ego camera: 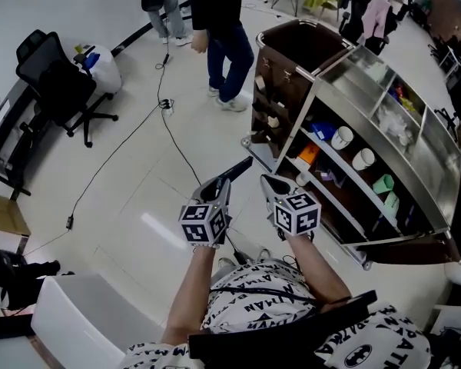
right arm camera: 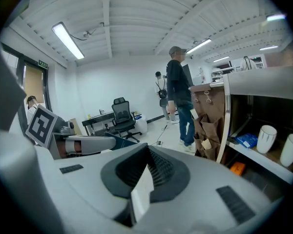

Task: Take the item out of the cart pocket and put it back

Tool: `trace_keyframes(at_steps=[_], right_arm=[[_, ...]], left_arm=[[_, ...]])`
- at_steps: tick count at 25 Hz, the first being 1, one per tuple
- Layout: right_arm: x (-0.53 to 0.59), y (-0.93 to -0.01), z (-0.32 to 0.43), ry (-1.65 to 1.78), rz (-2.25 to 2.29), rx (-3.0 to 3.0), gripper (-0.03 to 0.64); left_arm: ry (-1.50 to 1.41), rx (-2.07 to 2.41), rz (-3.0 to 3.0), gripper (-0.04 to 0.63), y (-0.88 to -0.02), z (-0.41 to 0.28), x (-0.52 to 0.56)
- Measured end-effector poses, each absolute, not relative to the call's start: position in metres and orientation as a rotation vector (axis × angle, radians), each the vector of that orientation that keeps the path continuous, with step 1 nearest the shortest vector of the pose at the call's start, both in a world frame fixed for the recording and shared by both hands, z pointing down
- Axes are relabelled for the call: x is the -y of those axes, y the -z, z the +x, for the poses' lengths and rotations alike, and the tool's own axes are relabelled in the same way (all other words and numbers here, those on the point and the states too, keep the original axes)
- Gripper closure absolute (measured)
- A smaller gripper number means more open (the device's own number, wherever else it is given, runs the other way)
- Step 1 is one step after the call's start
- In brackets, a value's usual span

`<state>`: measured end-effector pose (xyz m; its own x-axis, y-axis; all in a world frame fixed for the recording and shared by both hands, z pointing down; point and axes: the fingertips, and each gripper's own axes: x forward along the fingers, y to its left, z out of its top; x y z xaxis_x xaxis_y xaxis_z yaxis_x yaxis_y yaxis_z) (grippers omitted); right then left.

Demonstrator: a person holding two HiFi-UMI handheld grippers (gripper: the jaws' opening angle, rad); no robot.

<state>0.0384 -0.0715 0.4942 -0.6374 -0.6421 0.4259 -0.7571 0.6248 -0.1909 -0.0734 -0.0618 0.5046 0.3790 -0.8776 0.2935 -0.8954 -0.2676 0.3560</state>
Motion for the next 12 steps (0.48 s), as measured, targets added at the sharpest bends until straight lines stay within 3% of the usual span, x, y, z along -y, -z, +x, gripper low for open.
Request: trace_keyframes(at_steps=[12], right_arm=[[0.0615, -0.498, 0.0386, -0.526, 1.143, 2.526, 0.604]], left_arm=[[-0.022, 1.5, 2.154, 0.514, -0.5084, -0.0753, 0.0525]])
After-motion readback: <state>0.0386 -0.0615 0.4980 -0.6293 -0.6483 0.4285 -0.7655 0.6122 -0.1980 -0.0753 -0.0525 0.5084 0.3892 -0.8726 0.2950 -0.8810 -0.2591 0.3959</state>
